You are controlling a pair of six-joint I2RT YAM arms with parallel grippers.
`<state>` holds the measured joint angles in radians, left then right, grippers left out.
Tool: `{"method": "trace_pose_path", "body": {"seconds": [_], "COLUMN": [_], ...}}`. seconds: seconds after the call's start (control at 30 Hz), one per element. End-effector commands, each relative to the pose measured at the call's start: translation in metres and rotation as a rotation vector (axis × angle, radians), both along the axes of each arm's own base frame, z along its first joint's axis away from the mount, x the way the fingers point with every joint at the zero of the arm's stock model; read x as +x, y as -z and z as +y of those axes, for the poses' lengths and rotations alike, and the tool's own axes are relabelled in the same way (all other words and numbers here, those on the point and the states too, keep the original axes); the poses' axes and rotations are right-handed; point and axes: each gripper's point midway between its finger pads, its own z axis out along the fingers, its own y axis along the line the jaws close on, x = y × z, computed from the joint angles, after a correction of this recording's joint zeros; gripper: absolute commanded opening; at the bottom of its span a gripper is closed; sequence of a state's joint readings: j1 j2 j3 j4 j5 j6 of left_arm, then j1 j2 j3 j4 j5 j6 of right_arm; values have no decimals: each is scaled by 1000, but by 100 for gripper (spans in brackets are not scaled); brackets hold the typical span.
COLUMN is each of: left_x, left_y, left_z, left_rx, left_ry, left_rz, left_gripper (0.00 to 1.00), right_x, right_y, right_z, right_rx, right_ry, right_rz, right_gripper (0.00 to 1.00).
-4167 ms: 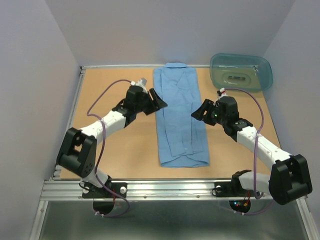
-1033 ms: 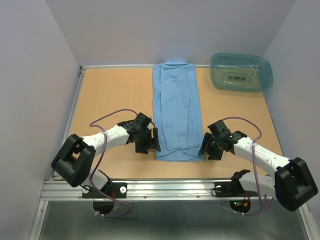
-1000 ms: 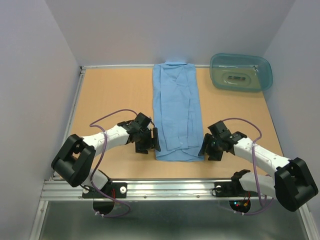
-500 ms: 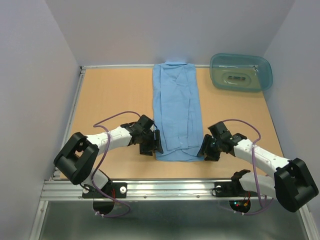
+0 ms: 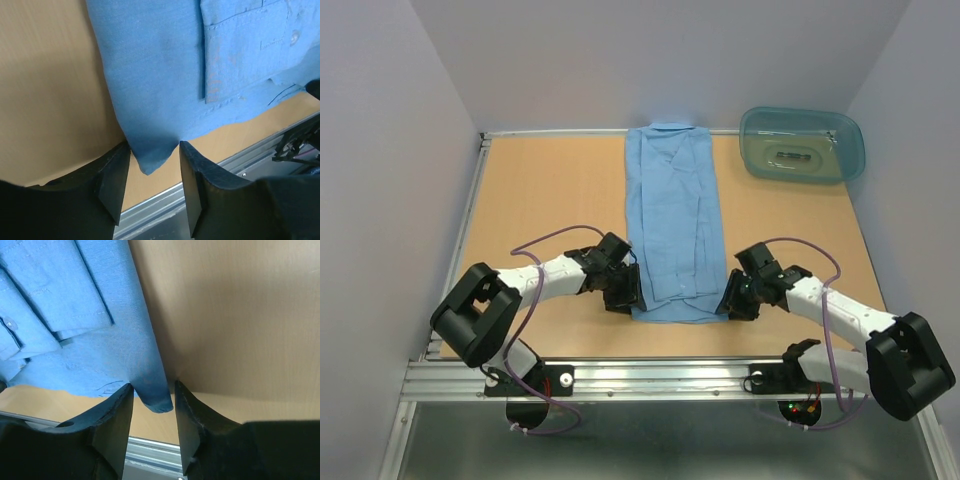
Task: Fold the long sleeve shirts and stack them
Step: Fold the shirt
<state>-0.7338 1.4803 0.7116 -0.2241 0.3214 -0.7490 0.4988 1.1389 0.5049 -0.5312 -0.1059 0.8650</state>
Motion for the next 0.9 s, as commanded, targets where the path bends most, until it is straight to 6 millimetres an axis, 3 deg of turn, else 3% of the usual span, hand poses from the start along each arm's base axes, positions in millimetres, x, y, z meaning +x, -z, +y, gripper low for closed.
{"method": "trace_pose_path", "body": {"seconds": [0.0,0.1,0.2,0.33,0.47,0.57,0.7,0.87], "left_x": [-19,-20,-18,-19,-27,-44,-65,-71], "left_y": [23,25,22,14,3,-4,-12,-33], "left_z": [17,18,16,14,16,23,32,38], "left_rx": [83,90,83,73,61,59,44,34], "left_ry": [16,19,21,28,62,89,106,95], "left_rz": [59,60,53,52,64,98,136,128], "left_gripper": [51,44,22,1,0,0,0,0], "right_x": [7,7,7,3,-10,-23,-30,-31], "right_y": [8,6,0,-8,-17,-26,-38,-58], "right_z": [-10,-8,-3,3,10,9,3,7], "right_rx": [-68,-61,-33,-3,43,46,22,39], "right_ry": [-3,-26,-56,-118,-216,-265,-291,-332], "right_rz": [-28,-34,-49,-57,-17,23,44,52], "right_gripper": [38,26,14,2,1,0,1,1]}}
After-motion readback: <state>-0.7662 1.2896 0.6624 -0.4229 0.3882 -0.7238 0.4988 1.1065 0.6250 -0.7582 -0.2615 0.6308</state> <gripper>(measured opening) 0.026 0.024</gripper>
